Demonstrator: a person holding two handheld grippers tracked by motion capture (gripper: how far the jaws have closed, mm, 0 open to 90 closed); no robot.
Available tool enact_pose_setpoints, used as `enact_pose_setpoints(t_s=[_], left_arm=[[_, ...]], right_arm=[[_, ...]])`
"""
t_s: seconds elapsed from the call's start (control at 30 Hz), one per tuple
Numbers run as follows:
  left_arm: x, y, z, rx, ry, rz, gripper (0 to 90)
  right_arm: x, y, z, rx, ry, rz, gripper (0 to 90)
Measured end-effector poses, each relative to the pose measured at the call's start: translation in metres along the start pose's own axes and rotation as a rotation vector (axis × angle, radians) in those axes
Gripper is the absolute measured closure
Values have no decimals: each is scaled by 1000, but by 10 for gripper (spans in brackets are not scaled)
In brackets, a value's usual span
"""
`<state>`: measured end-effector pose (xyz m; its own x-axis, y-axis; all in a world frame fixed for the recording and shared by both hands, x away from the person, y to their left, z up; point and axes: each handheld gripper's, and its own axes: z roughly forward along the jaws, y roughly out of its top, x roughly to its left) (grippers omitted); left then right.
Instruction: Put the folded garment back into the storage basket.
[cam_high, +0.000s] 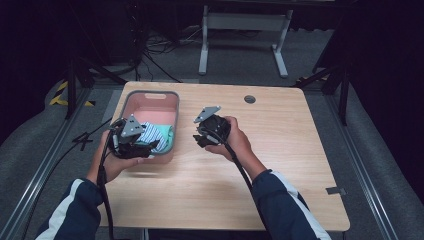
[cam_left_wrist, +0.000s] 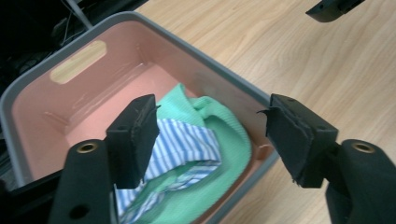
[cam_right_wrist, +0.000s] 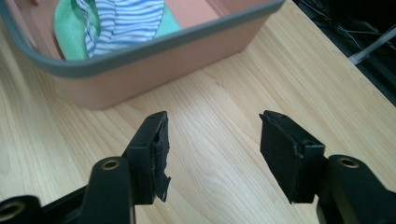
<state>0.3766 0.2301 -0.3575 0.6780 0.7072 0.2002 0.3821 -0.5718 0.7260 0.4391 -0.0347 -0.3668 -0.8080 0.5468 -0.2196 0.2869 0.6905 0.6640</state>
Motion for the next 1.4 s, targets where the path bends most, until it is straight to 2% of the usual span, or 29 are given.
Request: enact_pose_setpoints(t_s=[0.13, 0.27, 0.53, 0.8, 0.83, 0.9, 1.0, 1.1, 1.4], left_arm=[[-10, 1, 2, -11, -5, 7, 287], [-18, 1, 5, -2, -3, 34, 268], [-41, 1, 10, 5, -38, 82, 252], [-64, 0, 19, -1, -58, 122, 238], [-68, 0, 21, 6, -64, 144, 238], [-72, 0, 23, -1, -68, 149, 238], [-82, 1, 28, 12, -79, 178, 242], [-92, 2, 33, 22, -100, 214, 254], [-107, -2, 47, 54, -147, 240, 243]], right_arm=[[-6, -12, -10, 1, -23, 8, 384], [-10, -24, -19, 3, -35, 17, 347], [-17, -45, -32, 19, -62, 17, 317], [-16, -68, -44, 37, -71, 5, 309], [-16, -71, -45, 42, -75, 3, 308], [-16, -75, -46, 45, -73, 1, 307], [-16, -83, -50, 43, -73, -1, 305], [-16, -93, -54, 41, -72, 27, 305], [-14, -118, -62, 59, -72, 23, 301]])
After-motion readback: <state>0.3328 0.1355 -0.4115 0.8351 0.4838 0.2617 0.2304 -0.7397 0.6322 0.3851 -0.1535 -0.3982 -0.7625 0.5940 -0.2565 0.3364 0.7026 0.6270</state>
